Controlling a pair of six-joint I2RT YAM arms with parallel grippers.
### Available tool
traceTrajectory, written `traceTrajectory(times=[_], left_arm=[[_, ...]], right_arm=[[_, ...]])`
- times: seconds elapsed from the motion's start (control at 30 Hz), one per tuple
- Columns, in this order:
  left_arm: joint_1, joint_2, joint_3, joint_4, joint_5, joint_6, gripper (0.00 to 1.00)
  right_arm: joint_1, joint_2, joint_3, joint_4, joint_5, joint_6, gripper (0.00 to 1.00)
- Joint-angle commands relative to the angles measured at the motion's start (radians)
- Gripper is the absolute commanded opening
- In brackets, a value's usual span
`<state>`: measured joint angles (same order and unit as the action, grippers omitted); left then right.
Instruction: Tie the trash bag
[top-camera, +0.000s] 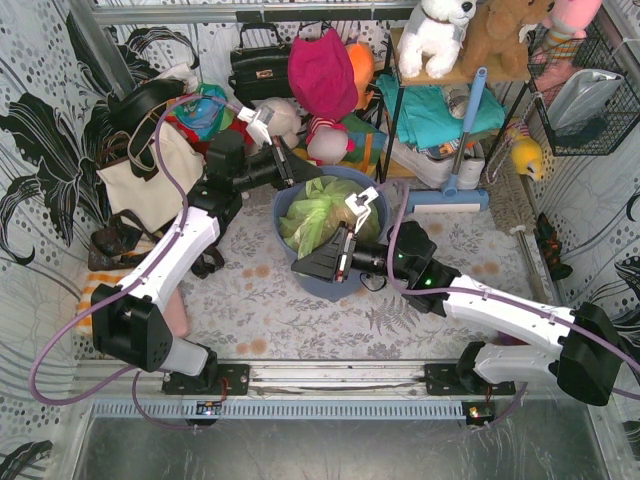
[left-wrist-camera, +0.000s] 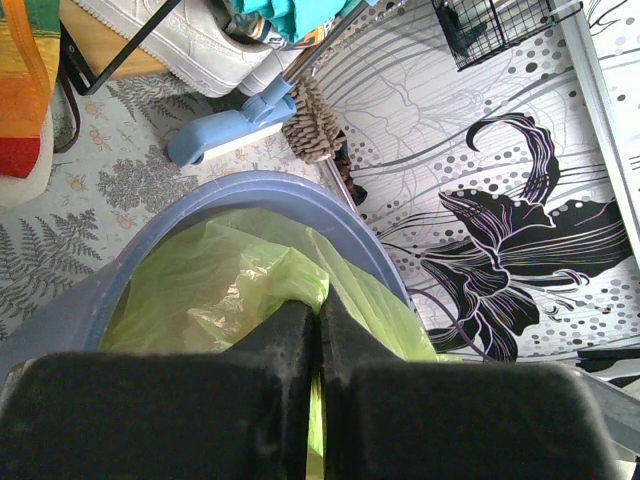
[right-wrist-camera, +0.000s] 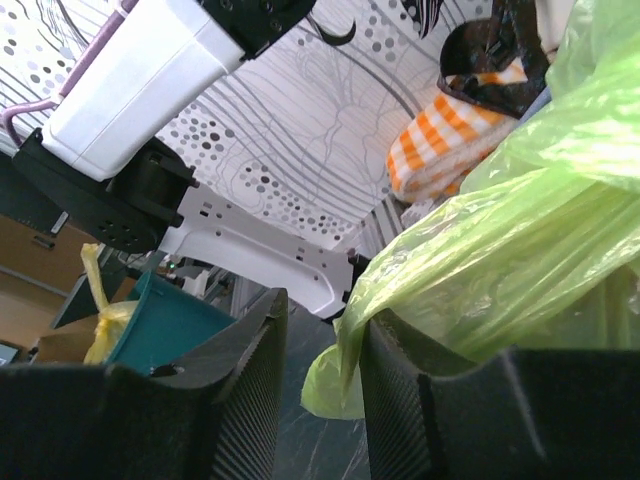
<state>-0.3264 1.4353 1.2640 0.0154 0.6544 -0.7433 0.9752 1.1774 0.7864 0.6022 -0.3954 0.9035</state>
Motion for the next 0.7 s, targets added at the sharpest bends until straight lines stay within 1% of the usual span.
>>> traceTrajectory(times=[0.0, 0.17, 0.23, 0.3, 0.37, 0.4, 0.57, 0.67], left_arm=[[0.007, -0.006, -0.011, 0.068, 0.008, -0.007, 0.10], [0.007, -0.007, -0.012, 0.068, 0.007, -0.008, 0.10], [0.007, -0.011, -0.014, 0.068, 0.005, -0.008, 0.10], [0.007, -0.009, -0.016, 0.069, 0.003, -0.008, 0.10], [0.006, -0.008, -0.015, 0.068, -0.001, -0.008, 0.10], [0.007, -0.008, -0.015, 0.069, -0.004, -0.009, 0.10], [0.007, -0.005, 0.002, 0.071, -0.027, -0.003, 0.10], [0.007, 0.005, 0.027, 0.065, -0.045, 0.006, 0.09]], right_arm=[[-0.004, -0.002, -0.031, 0.151, 0.064, -0.064, 0.35], [-0.005, 0.003, -0.022, 0.143, 0.129, -0.103, 0.36], [-0.004, 0.007, -0.021, 0.136, 0.127, -0.113, 0.33], [-0.004, 0.007, -0.021, 0.117, 0.116, -0.115, 0.27], [-0.004, 0.003, -0.020, 0.108, 0.085, -0.115, 0.16], [-0.005, 0.000, -0.019, 0.102, 0.067, -0.113, 0.13], [-0.004, -0.016, -0.023, 0.096, -0.025, -0.105, 0.02], [-0.005, -0.025, -0.023, 0.105, -0.077, -0.107, 0.00]])
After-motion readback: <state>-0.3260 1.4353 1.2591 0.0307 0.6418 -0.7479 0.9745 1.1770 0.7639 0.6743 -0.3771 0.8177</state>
